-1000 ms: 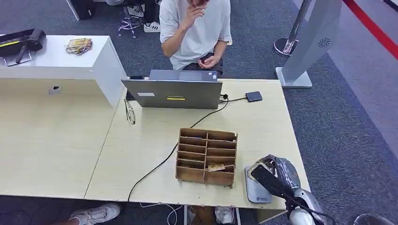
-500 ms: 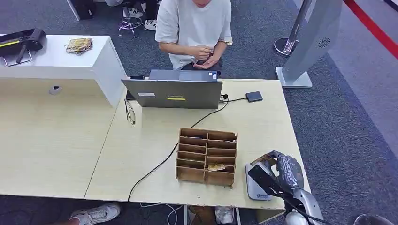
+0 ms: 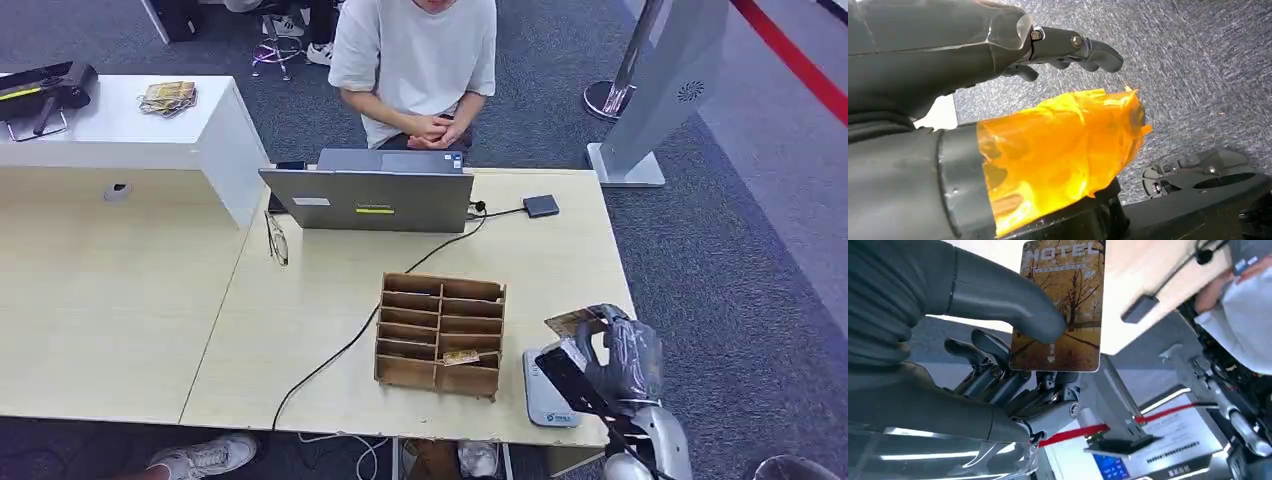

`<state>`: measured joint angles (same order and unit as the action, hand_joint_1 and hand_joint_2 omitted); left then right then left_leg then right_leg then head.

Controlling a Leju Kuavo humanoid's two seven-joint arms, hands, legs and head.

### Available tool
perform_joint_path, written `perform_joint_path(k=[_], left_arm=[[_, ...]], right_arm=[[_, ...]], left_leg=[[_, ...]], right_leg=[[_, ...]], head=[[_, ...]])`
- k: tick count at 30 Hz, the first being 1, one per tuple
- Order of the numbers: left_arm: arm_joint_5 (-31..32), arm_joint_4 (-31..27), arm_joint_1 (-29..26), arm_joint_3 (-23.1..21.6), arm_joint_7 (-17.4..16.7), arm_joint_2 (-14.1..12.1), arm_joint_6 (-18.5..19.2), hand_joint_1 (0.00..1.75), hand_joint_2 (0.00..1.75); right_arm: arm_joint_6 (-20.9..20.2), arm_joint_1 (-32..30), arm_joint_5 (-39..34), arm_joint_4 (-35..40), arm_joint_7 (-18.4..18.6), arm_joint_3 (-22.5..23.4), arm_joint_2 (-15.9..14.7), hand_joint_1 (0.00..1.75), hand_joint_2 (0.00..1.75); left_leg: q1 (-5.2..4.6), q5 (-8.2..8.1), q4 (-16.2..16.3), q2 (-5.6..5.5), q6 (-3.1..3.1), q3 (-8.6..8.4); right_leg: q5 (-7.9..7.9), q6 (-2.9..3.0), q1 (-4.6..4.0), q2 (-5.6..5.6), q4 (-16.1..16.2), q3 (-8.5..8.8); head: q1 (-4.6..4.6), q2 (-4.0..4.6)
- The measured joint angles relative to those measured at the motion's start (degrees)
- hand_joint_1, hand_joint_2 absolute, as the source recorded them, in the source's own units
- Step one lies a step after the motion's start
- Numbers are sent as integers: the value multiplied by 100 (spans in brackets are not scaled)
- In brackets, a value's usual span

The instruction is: Pass the card to the sensor for recognition and then transmit it.

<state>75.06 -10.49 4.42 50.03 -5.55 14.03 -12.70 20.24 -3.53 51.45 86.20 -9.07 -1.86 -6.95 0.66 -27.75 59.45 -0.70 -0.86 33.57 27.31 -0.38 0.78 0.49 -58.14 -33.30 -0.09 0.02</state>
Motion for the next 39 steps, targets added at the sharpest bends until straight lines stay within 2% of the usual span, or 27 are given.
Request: perform_joint_path(k=[13, 20, 32, 39], left_arm=[[37, 0, 0, 0, 0, 2, 17, 0, 0], [52, 0, 0, 0, 0, 0, 37, 0, 0], [122, 0, 0, 0, 2, 0, 66, 0, 0], [177, 0, 1, -2, 2, 0, 87, 0, 0]], right_arm=[[477, -101, -111, 549, -437, 9, 295, 175, 175], [706, -120, -83, 772, -512, -9, 422, 175, 175], [728, 4, 0, 942, -538, -299, 547, 175, 175], [732, 272, 2, 953, -533, -623, 582, 175, 175]], left_leg=[[0, 0, 0, 0, 0, 1], [0, 0, 0, 0, 0, 0], [0, 0, -1, 0, 0, 1], [0, 2, 0, 0, -1, 0]], right_leg=[[0, 0, 0, 0, 0, 0], [0, 0, 0, 0, 0, 0], [0, 0, 0, 0, -1, 1], [0, 0, 0, 0, -1, 1]], head=[[0, 0], [0, 0], [0, 0], [0, 0]])
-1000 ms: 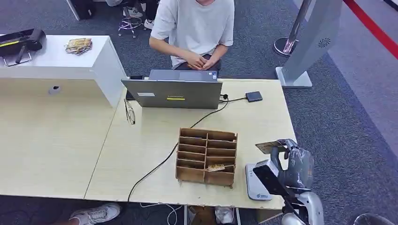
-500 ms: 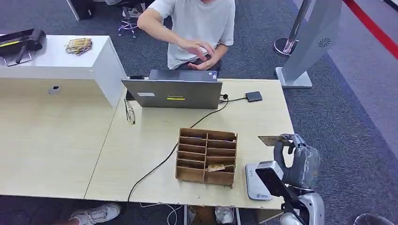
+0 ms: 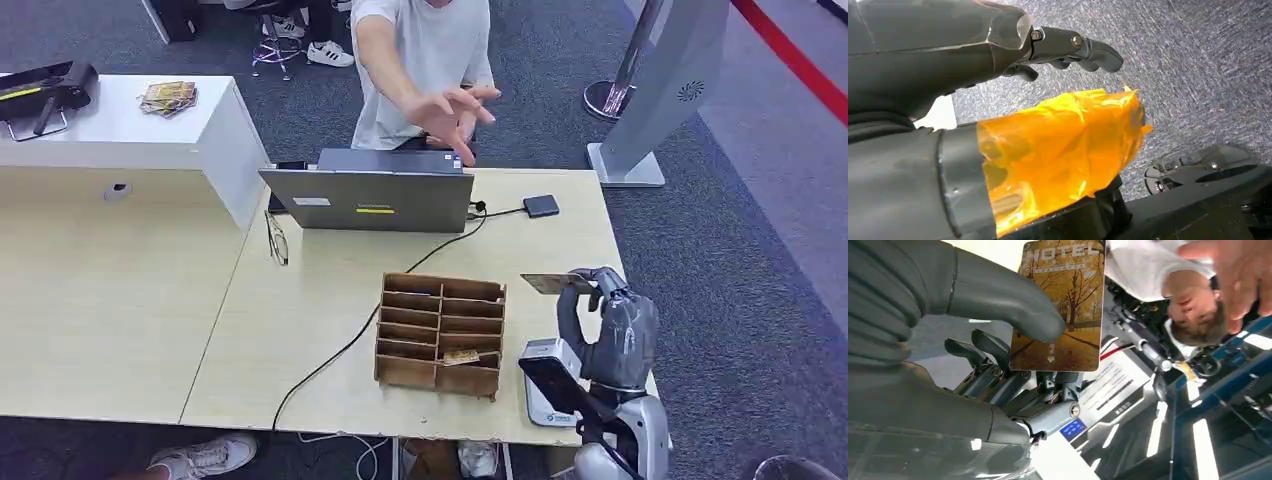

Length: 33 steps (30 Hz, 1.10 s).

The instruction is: Pass the card to the sensor for recognition and then transmit it.

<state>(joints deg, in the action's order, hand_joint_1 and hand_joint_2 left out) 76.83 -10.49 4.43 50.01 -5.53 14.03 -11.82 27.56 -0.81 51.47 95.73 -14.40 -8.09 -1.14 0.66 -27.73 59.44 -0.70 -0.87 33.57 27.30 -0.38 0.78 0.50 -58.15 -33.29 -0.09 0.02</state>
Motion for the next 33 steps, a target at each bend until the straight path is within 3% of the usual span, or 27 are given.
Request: perform_joint_path(k=[17, 33], left_arm=[[48, 0, 1, -9, 0, 0, 35, 0, 0], [243, 0, 14, -77, -18, 0, 116, 0, 0]], right_arm=[[-131, 491, 142, -70, 205, -800, 142, 175, 175], [-277, 1307, 433, -518, 750, -1364, 461, 175, 175]], left_leg=[[0, 0, 0, 0, 0, 1], [1, 4, 0, 1, -2, -1]], right_leg=[[0, 0, 0, 0, -2, 0], [-2, 2, 0, 2, -5, 0]], head=[[2, 0], [2, 0]])
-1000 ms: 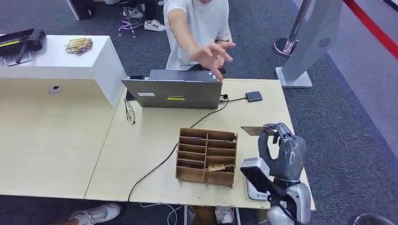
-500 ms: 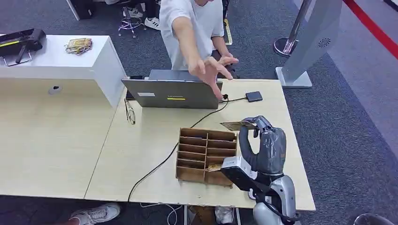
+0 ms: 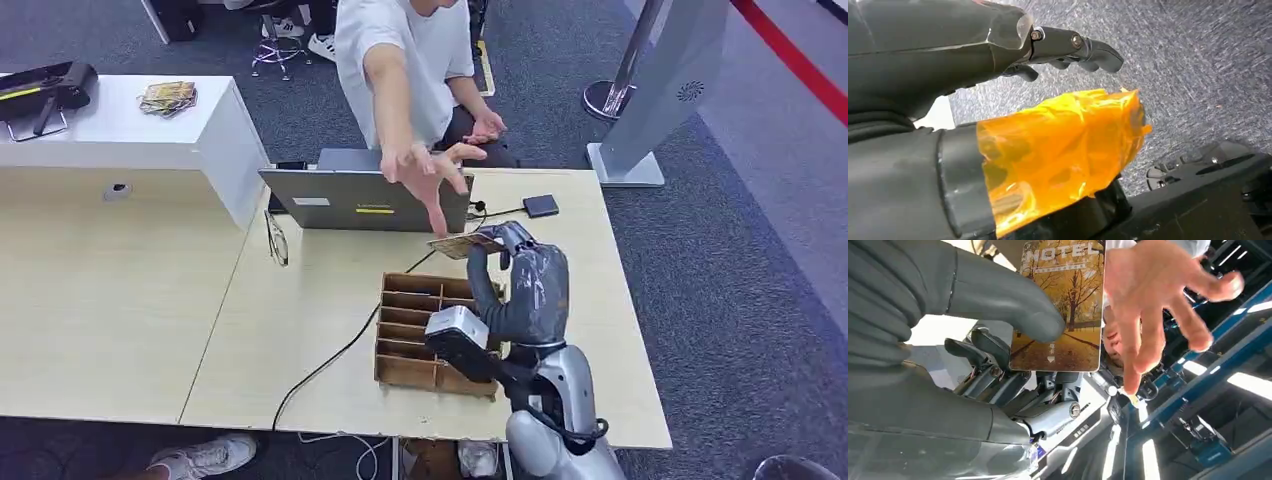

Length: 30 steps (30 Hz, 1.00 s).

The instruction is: Pass the card to the sensor for recognition and then transmit it.

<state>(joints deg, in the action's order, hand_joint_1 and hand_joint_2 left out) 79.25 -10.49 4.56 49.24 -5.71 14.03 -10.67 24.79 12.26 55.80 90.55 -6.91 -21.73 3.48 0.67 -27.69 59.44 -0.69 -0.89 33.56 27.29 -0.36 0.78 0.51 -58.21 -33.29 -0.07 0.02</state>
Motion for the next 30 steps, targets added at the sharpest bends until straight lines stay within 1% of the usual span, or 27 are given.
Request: perform_joint_path(k=[7, 10, 23, 24, 25, 26, 27, 28, 29, 30], left_arm=[[103, 0, 24, -114, -6, 0, 68, 0, 0], [133, 0, 28, -138, -22, 0, 83, 0, 0], [133, 0, 42, -221, -81, 0, 105, 0, 0], [131, 0, 42, -221, -81, 0, 105, 0, 0], [131, 0, 41, -221, -81, 0, 105, 0, 0], [129, 0, 41, -221, -81, 0, 105, 0, 0], [129, 0, 41, -221, -81, 0, 105, 0, 0], [125, 0, 41, -221, -81, 0, 105, 0, 0], [125, 0, 41, -221, -81, 0, 105, 0, 0], [122, 0, 41, -221, -81, 0, 103, 0, 0]], right_arm=[[24, 448, 161, -404, 267, -13, 159, 175, 175], [26, 598, 183, -587, 325, -13, 216, 175, 175], [-4, 836, 111, -970, 367, -13, 400, 175, 175], [-31, 839, 81, -988, 365, -13, 415, 155, 175], [-48, 840, 63, -1005, 352, -13, 428, 70, 175], [-59, 840, 59, -1018, 343, -13, 439, 28, 175], [-59, 841, 57, -1031, 336, -13, 444, 23, 175], [-59, 842, 57, -1042, 334, -13, 452, 23, 175], [-59, 843, 55, -1058, 334, -13, 459, 3, 175], [-59, 843, 55, -1064, 332, -13, 461, 0, 175]], left_leg=[[0, 0, 0, -1, 0, 0], [0, 1, 0, -1, 0, 0], [0, 1, 0, -1, 0, 0], [0, 1, 0, -1, 0, 0], [0, 1, 0, -1, 0, 0], [0, 1, 0, -1, 0, 0], [0, 1, 0, -1, 0, 0], [0, 1, 0, -1, 0, 0], [0, 1, 0, -1, 0, 0], [0, 1, 0, -1, 0, 0]], right_leg=[[-1, 0, 0, 0, 0, 0], [-1, 0, 0, -1, 0, 0], [-1, 0, 0, -1, 0, 0], [-1, 0, 0, -1, 0, 0], [-1, 0, 0, -1, 0, 0], [-1, 0, 0, -1, 0, 0], [-1, 0, 0, -1, 0, 0], [-1, 0, 0, -1, 0, 0], [-1, 0, 0, -1, 0, 0], [-1, 0, 0, -1, 0, 0]], head=[[0, 0], [-2, 0], [0, 0], [0, 0], [0, 0], [0, 0], [0, 0], [0, 0], [-2, 0], [0, 0]])
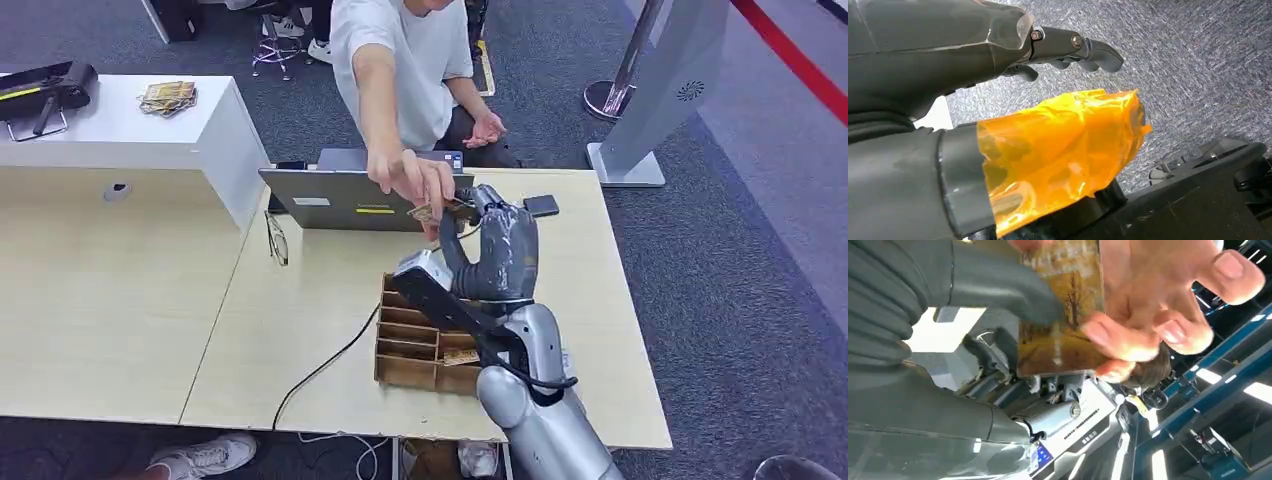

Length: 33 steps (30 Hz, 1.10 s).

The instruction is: Pass the card to the sensor for recognition and then transmit it.

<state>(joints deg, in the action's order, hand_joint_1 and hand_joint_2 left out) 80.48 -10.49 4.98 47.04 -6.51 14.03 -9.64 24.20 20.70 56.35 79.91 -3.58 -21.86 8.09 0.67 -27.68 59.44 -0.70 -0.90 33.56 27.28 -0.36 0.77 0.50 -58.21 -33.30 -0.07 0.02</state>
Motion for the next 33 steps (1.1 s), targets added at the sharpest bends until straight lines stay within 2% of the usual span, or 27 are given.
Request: perform_joint_path(k=[10, 11, 20, 33], left_arm=[[-7, 0, 2, 0, -7, 0, 2, 0, 0], [-7, 0, 2, 0, -9, 0, 0, 0, 0], [-52, 0, 1, 0, -7, 0, -9, 0, 0], [-201, 0, -7, 15, 26, 0, -107, 0, 0]], right_arm=[[-15, 24, -4, -26, -24, -4, 20, 0, 175], [-15, 24, -4, -29, -31, -7, 22, 0, 0], [33, -3, 7, -22, -111, -61, 22, 0, 0], [186, -487, -74, 358, -306, -129, 0, 0, 0]], left_leg=[[0, 0, 0, 0, 0, 0], [0, 0, 0, 0, 0, 0], [0, 0, 0, 0, 0, -1], [0, -1, 0, 0, 0, 0]], right_leg=[[0, 0, 0, 0, 0, 0], [0, 0, 0, 0, 0, 0], [0, 0, 0, 0, 0, 0], [1, 0, 0, 0, 1, -1]], head=[[0, 0], [-2, 0], [-2, 0], [0, 0]])
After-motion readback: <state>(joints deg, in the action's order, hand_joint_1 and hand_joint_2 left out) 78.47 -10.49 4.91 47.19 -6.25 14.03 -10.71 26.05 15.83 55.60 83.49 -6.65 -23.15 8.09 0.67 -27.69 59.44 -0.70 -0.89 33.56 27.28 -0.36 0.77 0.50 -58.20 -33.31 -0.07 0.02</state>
